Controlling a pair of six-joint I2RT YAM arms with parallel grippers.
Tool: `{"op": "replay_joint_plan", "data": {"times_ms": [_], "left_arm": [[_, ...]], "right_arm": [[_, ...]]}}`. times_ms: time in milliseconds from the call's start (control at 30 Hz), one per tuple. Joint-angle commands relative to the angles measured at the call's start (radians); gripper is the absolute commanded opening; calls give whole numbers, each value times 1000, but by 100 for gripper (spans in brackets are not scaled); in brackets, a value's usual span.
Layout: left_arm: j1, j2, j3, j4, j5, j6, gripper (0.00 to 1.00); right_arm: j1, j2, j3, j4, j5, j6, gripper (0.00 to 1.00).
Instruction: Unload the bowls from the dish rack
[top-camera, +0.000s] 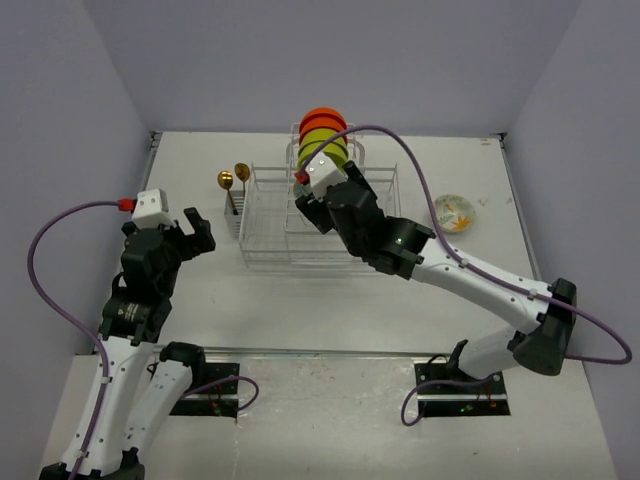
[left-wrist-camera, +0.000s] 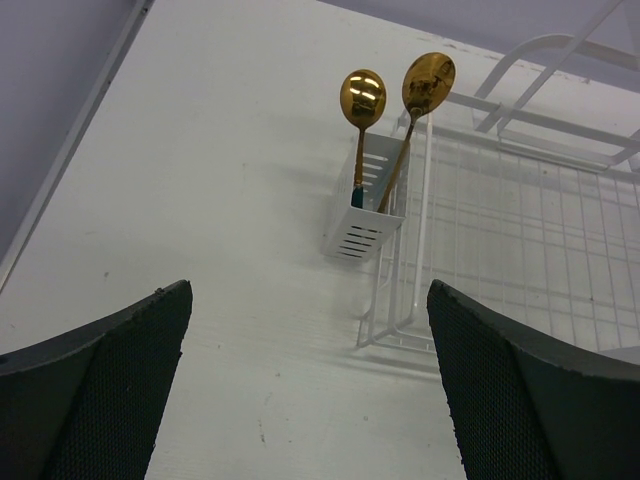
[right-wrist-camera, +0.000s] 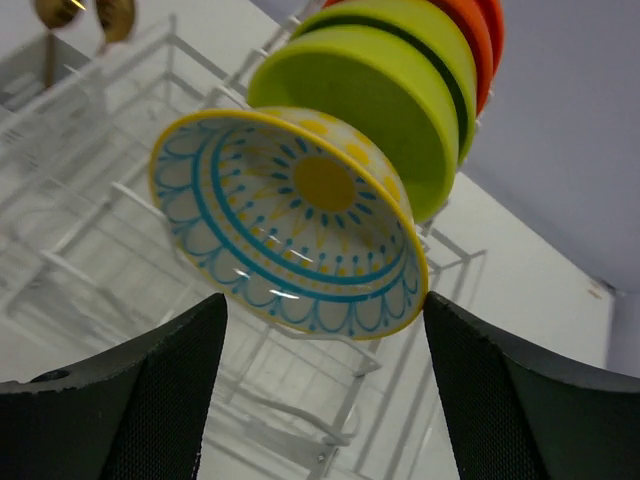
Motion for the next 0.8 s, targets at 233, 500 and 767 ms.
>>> {"op": "replay_joint_plan", "data": {"times_ms": [233,500,767], "left_arm": [[10,-7,-8,34,48,12,100],[10,-7,-8,36,50,12,100],[10,-10,-8,36,48,12,100]], "right_arm": [[15,84,91,15,220,-108,77],[18,63,97,13,175,-91,72],[4,145,125,78,203,-187,58]]}}
